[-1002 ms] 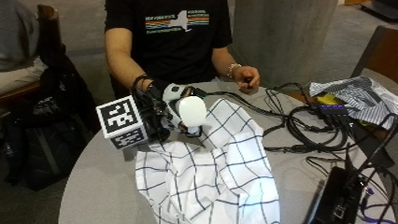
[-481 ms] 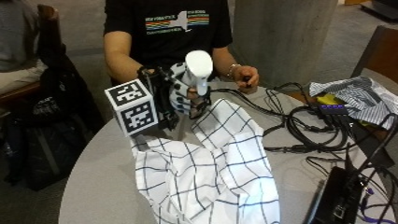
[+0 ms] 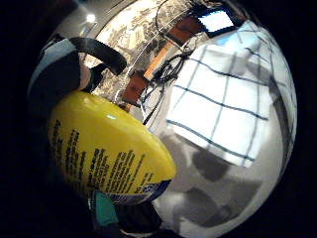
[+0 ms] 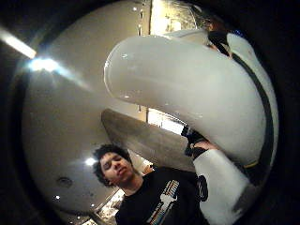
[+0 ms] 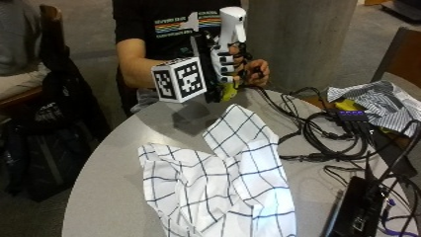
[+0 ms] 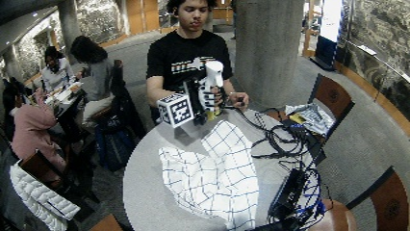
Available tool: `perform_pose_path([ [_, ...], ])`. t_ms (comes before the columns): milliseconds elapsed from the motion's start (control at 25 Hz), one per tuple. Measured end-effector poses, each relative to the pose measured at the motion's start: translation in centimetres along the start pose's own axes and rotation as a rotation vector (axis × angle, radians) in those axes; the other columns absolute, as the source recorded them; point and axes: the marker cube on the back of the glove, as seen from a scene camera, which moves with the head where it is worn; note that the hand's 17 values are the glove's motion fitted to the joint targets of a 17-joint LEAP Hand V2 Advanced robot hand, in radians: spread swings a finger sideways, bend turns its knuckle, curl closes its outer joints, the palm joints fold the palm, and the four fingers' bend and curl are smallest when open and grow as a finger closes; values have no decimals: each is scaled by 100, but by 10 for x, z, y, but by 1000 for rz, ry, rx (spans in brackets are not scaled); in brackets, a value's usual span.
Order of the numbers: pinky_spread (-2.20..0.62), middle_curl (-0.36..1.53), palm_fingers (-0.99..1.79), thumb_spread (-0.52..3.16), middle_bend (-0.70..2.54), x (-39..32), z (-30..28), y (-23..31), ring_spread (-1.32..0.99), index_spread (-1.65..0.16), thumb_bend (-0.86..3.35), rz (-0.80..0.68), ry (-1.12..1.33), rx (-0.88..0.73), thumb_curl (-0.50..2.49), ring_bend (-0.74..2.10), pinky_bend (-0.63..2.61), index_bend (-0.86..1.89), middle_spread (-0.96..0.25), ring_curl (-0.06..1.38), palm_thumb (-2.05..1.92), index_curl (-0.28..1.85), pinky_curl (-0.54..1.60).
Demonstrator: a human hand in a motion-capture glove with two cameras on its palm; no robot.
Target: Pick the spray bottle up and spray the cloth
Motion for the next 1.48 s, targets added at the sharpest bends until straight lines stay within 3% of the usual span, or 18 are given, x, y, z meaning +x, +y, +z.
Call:
perform_pose_path([
  [321,-13,54,117,73,47,31,71,-16,-6,-19,-3,-86,24,-119,63,67,36,15,-7,45,92,39,39],
  [641,-9,54,114,78,47,61,94,-28,-7,-20,-3,-67,31,-85,61,63,28,15,-7,44,92,40,38],
  [1002,-4,53,113,81,48,74,95,-26,-7,-20,-3,-38,33,-75,59,60,19,16,-6,43,91,41,35],
  [1082,2,53,107,82,49,74,93,-23,-8,-21,-4,-30,52,-82,57,58,13,17,-7,43,89,42,33],
  [1162,10,52,76,84,46,72,87,-19,-7,-22,-5,-26,75,-75,55,52,18,4,-6,42,85,38,35],
  [1242,13,52,63,84,46,68,76,-12,-6,-24,-5,-23,107,-54,54,48,23,3,-6,43,83,38,38],
  [1483,19,49,66,88,43,56,25,30,-5,-25,-3,3,249,49,51,45,20,10,-4,38,82,32,34],
])
